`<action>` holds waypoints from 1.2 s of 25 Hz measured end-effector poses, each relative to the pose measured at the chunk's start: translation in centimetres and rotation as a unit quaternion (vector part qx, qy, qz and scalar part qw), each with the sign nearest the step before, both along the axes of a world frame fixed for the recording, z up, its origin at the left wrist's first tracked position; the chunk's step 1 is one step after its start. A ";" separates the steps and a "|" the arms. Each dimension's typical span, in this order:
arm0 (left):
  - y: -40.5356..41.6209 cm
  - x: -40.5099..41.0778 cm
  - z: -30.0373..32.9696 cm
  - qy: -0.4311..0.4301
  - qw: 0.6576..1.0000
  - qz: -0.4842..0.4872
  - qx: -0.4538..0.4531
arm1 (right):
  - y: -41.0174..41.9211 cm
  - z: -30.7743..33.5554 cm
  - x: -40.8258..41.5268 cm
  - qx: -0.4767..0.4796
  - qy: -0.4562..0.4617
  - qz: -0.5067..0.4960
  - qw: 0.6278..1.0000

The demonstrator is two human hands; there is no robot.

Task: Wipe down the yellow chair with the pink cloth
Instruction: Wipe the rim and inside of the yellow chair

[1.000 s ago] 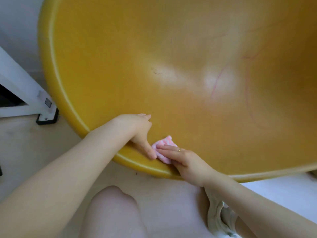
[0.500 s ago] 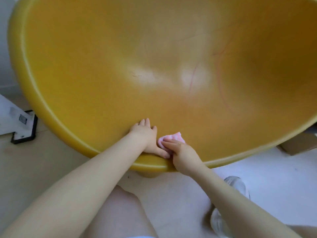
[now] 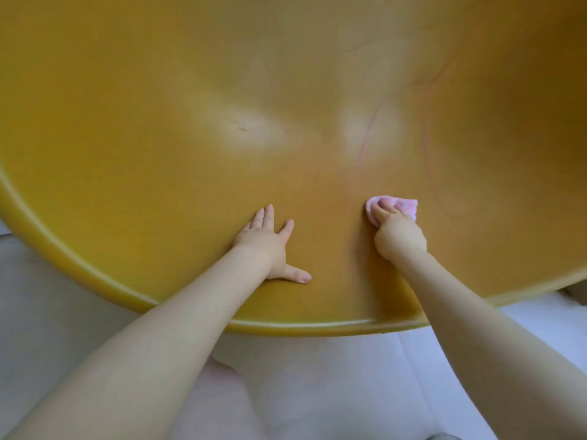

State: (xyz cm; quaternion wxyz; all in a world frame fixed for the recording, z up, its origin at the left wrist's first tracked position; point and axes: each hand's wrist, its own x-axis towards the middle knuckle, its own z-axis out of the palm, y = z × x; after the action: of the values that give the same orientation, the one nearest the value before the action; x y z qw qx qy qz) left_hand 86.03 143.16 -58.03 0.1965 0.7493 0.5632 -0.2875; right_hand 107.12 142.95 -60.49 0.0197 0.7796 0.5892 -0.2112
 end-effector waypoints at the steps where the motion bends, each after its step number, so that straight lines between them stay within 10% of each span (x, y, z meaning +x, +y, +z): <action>1: 0.4 0.6 -0.1 0.010 1.000 0.005 -0.004 | -0.6 -0.2 -0.6 0.025 -0.003 0.039 0.999; 7: 1.7 2.4 -0.5 0.004 0.999 0.047 0.011 | -1.2 -1.9 -2.3 0.068 0.125 0.316 0.938; 16: 2.0 3.4 -0.9 0.003 0.994 0.113 0.000 | 9.0 -2.5 3.0 0.065 0.042 0.242 0.967; 23: 1.9 4.5 -0.8 0.011 0.988 0.152 0.016 | 1.3 -2.5 1.4 0.035 0.160 0.478 0.863; 30: 3.7 5.2 0.0 0.016 0.978 0.203 -0.038 | 12.7 -1.5 9.0 0.071 0.011 0.307 0.949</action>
State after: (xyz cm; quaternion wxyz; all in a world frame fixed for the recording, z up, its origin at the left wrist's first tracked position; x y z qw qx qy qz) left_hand 91.26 146.87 -58.01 0.2703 0.6069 0.6950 -0.2749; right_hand 116.10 155.63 -61.96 0.0222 0.5583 0.8135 -0.1612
